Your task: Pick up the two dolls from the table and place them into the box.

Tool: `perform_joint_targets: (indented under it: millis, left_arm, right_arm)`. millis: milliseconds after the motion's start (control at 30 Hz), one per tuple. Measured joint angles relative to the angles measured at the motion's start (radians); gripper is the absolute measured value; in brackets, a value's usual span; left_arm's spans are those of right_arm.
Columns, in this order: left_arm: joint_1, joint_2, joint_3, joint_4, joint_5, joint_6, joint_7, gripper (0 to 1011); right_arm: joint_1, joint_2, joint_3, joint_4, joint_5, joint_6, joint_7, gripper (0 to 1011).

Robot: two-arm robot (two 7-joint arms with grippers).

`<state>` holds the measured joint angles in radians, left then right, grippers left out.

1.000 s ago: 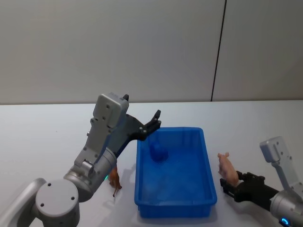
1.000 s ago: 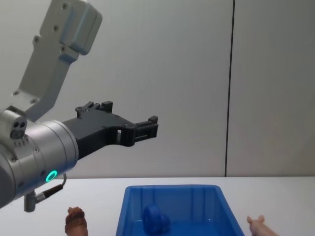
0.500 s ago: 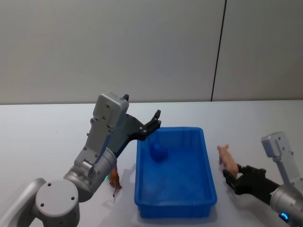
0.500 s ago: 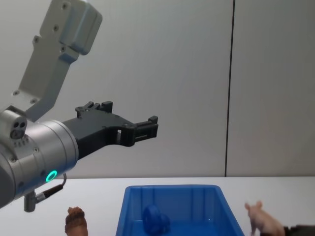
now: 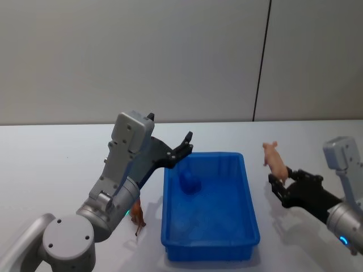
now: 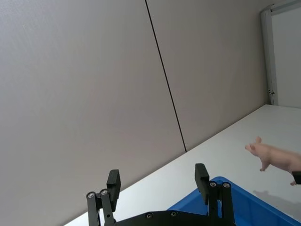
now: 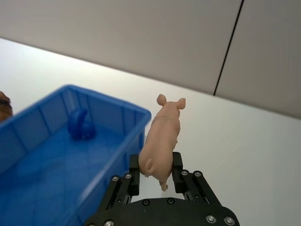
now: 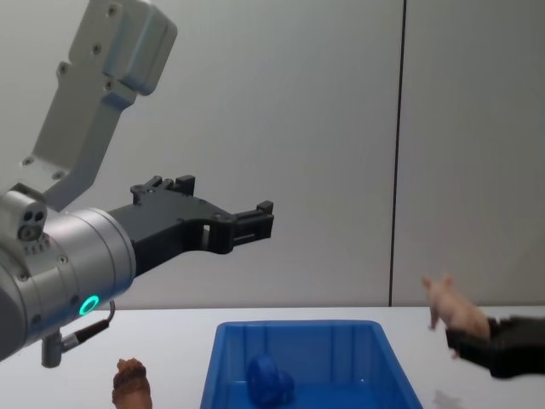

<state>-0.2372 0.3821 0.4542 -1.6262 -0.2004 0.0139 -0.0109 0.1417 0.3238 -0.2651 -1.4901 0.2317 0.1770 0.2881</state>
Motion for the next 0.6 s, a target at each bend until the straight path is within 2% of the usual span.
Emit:
perform_joint_targets:
  millis: [300, 600]
  left_arm:
    - [0.000, 0.000, 0.000, 0.000, 0.000, 0.000, 0.000, 1001]
    - [0.000, 0.000, 0.000, 0.000, 0.000, 0.000, 0.000, 1001]
  right_arm:
    - [0.017, -0.003, -0.001, -0.053, 0.012, -0.018, 0.064, 378]
    - [0.037, -0.023, -0.021, -0.075, 0.027, 0.026, 0.128, 378]
